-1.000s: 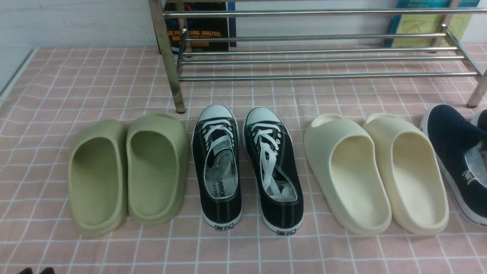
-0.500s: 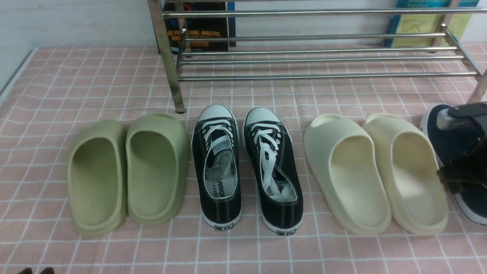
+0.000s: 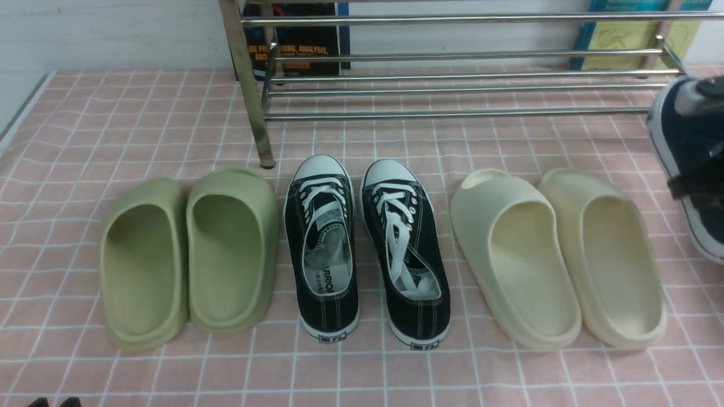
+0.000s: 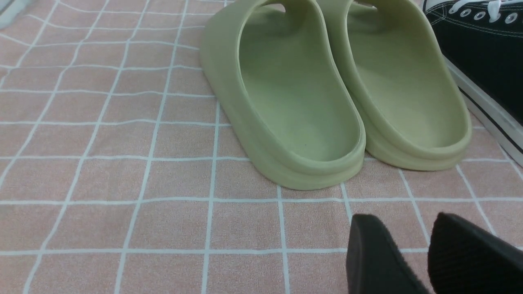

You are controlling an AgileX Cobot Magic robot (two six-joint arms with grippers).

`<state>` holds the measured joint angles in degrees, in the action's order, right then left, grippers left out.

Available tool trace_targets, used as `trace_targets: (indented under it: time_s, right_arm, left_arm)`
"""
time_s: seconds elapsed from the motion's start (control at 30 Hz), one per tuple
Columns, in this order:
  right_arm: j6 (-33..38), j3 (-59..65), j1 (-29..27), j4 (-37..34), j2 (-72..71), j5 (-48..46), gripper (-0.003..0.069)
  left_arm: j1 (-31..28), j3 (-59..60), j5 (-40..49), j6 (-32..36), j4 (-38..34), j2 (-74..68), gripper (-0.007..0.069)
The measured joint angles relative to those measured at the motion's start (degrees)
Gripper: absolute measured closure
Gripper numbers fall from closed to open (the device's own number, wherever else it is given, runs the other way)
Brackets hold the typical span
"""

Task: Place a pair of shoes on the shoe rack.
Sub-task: Use the right arm to put a shoe into the shoe rack

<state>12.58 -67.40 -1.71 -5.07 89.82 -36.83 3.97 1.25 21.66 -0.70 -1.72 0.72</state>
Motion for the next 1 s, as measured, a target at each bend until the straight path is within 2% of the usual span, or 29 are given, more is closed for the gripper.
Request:
trace_targets:
  time_s: [0.17, 0.27, 0.7, 0.87, 1.0]
  right_arm:
    - [6.74, -8.43, 3.05, -6.81, 5.69, 0.25, 0.0634]
    - [8.80, -15.54, 5.10, -8.37, 12.52, 0.25, 0.0634]
    - [7.75, -48.94, 5.67, -5.37, 36.53, -7.35, 0.0634]
    - [6.86, -52.83, 5.79, -5.32, 39.47, -8.32, 0.0631]
    - [4.94, -53.35, 5.85, -5.32, 39.95, -8.32, 0.0589]
  left_arm:
    - [0.00, 0.00, 0.00, 0.00, 0.00, 0.00, 0.0385]
    - [0.00, 0.00, 0.00, 0.00, 0.00, 0.00, 0.0385]
    - [0.00, 0.00, 0.00, 0.00, 0.00, 0.00, 0.0385]
    - [0.00, 0.00, 0.00, 0.00, 0.00, 0.00, 0.0385]
    - [0.00, 0.00, 0.00, 0.00, 0.00, 0.00, 0.0385]
